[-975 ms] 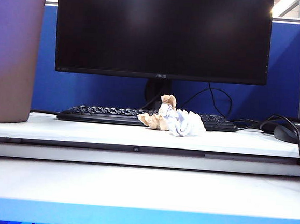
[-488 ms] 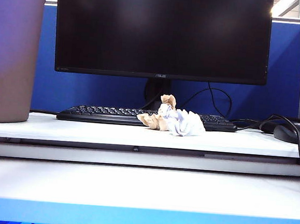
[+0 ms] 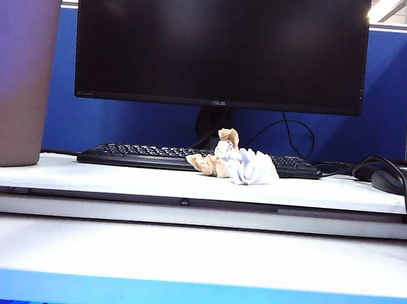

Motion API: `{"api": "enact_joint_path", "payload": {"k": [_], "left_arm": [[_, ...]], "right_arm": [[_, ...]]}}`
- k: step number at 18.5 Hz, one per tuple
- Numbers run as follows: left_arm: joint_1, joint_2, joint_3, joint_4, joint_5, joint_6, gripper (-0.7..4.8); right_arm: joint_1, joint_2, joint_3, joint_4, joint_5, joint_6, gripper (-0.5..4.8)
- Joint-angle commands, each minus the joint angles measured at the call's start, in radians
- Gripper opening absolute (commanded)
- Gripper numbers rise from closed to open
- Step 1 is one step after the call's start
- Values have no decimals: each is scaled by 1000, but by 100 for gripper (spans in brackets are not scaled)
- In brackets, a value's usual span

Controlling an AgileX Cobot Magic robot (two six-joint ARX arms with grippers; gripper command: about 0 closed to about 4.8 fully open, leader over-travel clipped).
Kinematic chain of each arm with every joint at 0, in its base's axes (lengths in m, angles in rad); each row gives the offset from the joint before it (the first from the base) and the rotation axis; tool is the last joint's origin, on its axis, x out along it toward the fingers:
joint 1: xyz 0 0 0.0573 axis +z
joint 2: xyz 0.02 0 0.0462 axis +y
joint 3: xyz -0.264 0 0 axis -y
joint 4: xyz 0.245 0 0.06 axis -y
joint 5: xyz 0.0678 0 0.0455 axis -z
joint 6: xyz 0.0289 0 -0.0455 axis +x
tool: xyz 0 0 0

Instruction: Pick up all paper balls from the table and place them in the pink trash can.

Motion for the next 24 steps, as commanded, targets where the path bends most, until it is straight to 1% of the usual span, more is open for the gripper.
{"api": "enact_joint_path", "payload": {"k": [1, 2, 3, 4, 6, 7, 8, 9, 10, 11, 12, 14, 17, 20, 24], "left_arm": [[0, -14, 5, 19, 52, -3, 432], [0, -18, 11, 19, 66, -12, 431], [0, -23, 24, 16, 104, -31, 431], [0, -26, 41, 16, 179, -54, 431], [0, -31, 90, 10, 407, -99, 430], [0, -31, 117, 12, 575, -150, 427], [-9, -29, 131, 57, 956, -255, 375], [-37, -19, 131, 74, 1101, -280, 346], [-76, -6, 130, 73, 1145, -280, 336], [-159, 31, 129, 37, 1072, -243, 336], [-208, 65, 129, 11, 1022, -213, 336], [-308, 150, 129, -6, 954, -197, 336], [-370, 301, 129, 31, 929, -175, 336], [-371, 453, 129, 84, 929, -183, 337], [-372, 566, 129, 141, 929, -191, 337]], "right_arm": [[0, -2, 5, 17, 2, 4, -5], [0, -2, 5, 16, 15, 4, -5], [0, -2, 5, 14, 40, 3, -5], [-1, -2, 5, 13, 59, 3, -5], [-1, -2, 5, 6, 107, 3, -5], [-1, -2, 5, 0, 129, 3, -5], [-1, -2, 5, -43, 205, 4, -5], [-1, -2, 5, -74, 253, 5, -5], [-1, -2, 5, -100, 288, 6, -5], [0, -2, 5, -154, 347, 41, -5], [0, -2, 5, -199, 388, 81, -5], [-1, -2, 5, -288, 449, 113, -5], [0, -2, 5, -387, 482, 124, -5], [1, -2, 5, -425, 466, 124, -5], [1, -2, 5, -460, 475, 138, -5]]}}
